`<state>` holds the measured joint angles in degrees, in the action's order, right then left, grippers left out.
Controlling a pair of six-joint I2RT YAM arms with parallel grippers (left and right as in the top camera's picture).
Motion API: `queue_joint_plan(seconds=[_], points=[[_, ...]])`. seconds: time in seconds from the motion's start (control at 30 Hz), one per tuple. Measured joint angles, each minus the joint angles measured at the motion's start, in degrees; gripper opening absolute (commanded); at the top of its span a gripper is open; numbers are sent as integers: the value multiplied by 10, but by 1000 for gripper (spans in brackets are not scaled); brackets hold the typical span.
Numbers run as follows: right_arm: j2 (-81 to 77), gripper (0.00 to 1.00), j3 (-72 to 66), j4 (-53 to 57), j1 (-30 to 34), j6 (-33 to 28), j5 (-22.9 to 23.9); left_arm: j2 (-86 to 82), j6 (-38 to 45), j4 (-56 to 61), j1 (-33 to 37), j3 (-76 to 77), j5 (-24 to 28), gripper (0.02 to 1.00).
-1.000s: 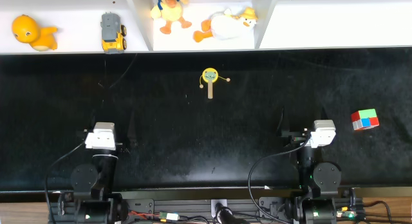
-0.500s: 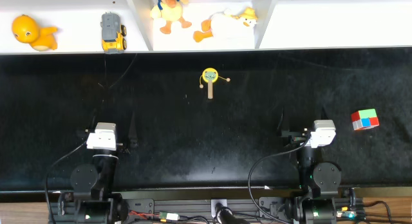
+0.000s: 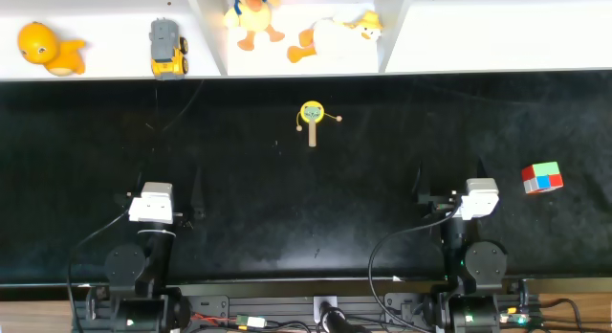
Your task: Store Toys
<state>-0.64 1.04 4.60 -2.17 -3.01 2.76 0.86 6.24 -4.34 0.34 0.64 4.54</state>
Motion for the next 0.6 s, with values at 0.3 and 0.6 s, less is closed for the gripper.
queue_joint_plan(seconds=[0.3, 0.6], points=[[-10, 993, 0, -2, -7, -24, 50, 0, 0, 0, 0, 0, 0, 998], [-211, 993, 84, 85, -160, 136, 165, 0, 0, 0, 0, 0, 0, 998]])
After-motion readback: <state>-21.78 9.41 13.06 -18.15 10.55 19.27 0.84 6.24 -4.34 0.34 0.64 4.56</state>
